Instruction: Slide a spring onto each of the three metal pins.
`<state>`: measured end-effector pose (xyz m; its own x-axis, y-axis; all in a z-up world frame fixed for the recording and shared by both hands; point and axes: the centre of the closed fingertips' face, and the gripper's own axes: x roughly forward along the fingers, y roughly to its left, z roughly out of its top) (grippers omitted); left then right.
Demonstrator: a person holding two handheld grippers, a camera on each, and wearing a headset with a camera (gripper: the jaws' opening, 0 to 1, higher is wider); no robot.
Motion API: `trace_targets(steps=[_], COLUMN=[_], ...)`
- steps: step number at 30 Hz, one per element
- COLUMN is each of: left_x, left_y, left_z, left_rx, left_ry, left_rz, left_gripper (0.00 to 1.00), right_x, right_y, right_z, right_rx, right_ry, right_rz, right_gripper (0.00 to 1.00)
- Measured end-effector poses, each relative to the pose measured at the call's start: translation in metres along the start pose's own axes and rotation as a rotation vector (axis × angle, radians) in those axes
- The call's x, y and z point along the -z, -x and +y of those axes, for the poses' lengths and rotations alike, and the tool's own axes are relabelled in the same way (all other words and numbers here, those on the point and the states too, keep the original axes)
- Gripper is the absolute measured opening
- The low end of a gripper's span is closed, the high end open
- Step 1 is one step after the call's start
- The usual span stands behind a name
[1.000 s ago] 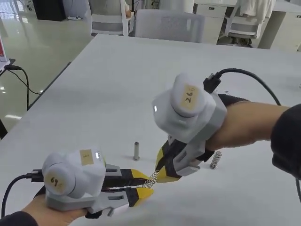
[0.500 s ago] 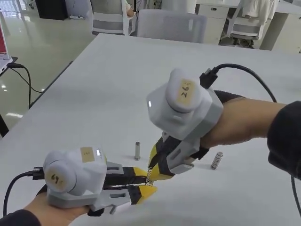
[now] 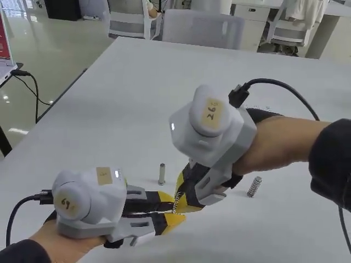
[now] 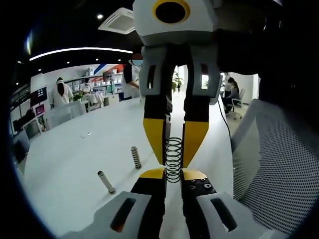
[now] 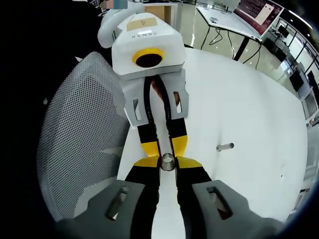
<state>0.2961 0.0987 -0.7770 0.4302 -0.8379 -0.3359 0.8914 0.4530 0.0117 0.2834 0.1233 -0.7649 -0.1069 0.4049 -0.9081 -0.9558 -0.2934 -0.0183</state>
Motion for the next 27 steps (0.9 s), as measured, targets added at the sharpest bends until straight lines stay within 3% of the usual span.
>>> trace_targets(steps=[3, 18, 27], left_x=[-0.004, -0.002, 0.008], left_y=[0.0, 0.001, 0.006], left_z=[-0.001, 0.005, 0.011], left_rx=[0.002, -0.015, -0.04], left_ry=[-0.007, 0.004, 0.048], left_rz=[-0.004, -0.018, -0.012], left_gripper=[0.08, 0.09, 0.21], right_x=[0.0, -0.001, -0.001], right_y=[-0.001, -0.002, -0.003], right_z=[0.001, -0.005, -0.011], right_rx=[-0.005, -0.004, 0.003], right_ry=[0.002, 0.004, -0.001], right_rz=[0.003, 0.011, 0.012], right_gripper=[0.13, 0.13, 0.13])
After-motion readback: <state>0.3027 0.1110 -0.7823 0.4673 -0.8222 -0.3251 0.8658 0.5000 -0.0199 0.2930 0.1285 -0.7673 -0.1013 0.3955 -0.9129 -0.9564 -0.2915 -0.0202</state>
